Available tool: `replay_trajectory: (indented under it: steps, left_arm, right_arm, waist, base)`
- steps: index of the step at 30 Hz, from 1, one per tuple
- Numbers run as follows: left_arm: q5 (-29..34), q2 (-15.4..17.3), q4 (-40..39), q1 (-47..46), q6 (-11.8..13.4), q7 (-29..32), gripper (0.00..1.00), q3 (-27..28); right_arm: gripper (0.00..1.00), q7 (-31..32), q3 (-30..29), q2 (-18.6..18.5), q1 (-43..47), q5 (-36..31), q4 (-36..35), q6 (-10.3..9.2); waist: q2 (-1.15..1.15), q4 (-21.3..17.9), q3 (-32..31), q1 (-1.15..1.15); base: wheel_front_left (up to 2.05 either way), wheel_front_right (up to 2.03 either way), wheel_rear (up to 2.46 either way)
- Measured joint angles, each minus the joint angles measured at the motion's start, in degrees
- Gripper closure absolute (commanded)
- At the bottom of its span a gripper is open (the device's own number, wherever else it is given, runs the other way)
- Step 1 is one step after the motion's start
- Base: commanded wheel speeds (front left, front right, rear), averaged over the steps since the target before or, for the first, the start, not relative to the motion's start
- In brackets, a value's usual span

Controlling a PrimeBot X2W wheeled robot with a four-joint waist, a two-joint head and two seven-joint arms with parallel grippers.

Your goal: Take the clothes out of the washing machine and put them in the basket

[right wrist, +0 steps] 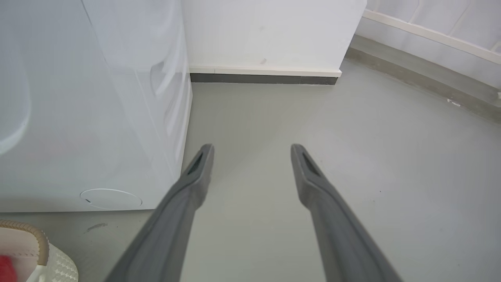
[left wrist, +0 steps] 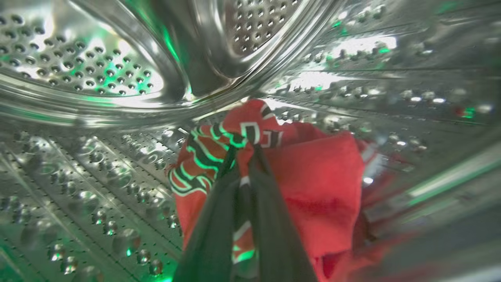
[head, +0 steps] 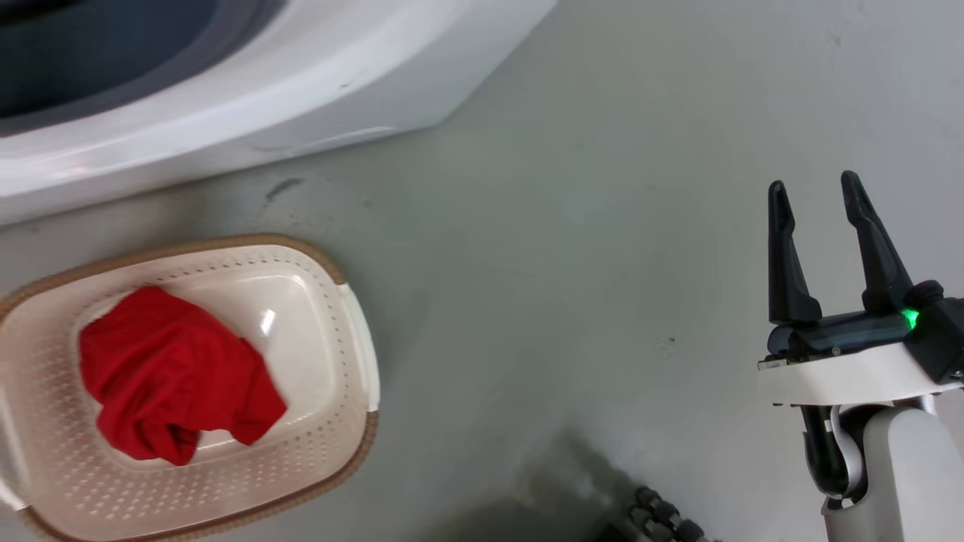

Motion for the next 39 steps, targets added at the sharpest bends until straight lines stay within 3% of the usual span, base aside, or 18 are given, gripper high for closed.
replay_trajectory:
  steps: [7,11,14,18,19,24,33,39]
  left_arm:
    - [-1.91,-3.46,1.64,9.04,-0.08,-13.71,1.0,-0.66]
    - [-1.94,-5.3,1.59,13.73,-0.07,-17.35,1.0,-0.71]
    - [-1.79,-6.73,-0.37,17.72,0.49,-17.9,1.0,0.03]
    - [-0.13,-7.31,-8.33,23.3,1.88,-17.97,1.0,3.04]
    - [1.63,-7.97,-13.69,29.19,2.46,-18.09,1.0,4.67]
    - [4.09,-9.05,-21.79,37.25,3.16,-18.12,1.0,6.36]
    - [5.37,-8.73,-35.91,51.17,3.92,-18.02,1.0,6.56]
    - [3.6,-8.08,-44.43,60.0,4.05,-12.1,1.0,3.32]
  right_arm:
    - [0.0,0.0,-1.78,0.02,0.64,-3.38,0.7,0.01]
    - [0.0,0.0,-2.37,0.02,1.28,-4.79,1.14,0.01]
    - [0.0,0.0,-2.41,0.02,2.22,-5.72,1.58,0.0]
    - [0.0,-0.01,-2.63,0.03,3.22,-6.58,2.05,0.01]
    - [0.0,0.0,-2.76,0.02,3.79,-7.11,2.44,0.01]
    - [0.0,-0.01,-3.01,0.02,5.35,-7.65,3.1,0.01]
    - [0.0,-0.01,-3.37,0.01,7.83,-8.48,4.55,0.0]
    - [0.0,-0.01,-3.41,0.01,8.91,-8.49,4.89,0.0]
  waist:
    - [0.0,4.16,-5.91,0.0]
    - [0.0,6.43,-9.53,0.0]
    - [0.0,8.05,-12.26,-0.01]
    - [0.0,10.1,-15.68,-0.01]
    - [0.0,11.62,-17.95,-0.01]
    - [0.0,14.06,-21.31,-0.01]
    - [0.0,17.47,-26.64,-0.01]
    - [0.0,19.3,-28.8,-0.01]
  base:
    - [0.0,0.0,0.0]
    - [0.0,0.0,0.0]
    - [0.0,0.0,0.0]
    - [0.0,0.0,0.0]
    - [0.0,0.0,0.0]
    - [0.0,0.0,0.0]
    - [0.0,0.0,0.0]
    - [0.0,0.0,0.0]
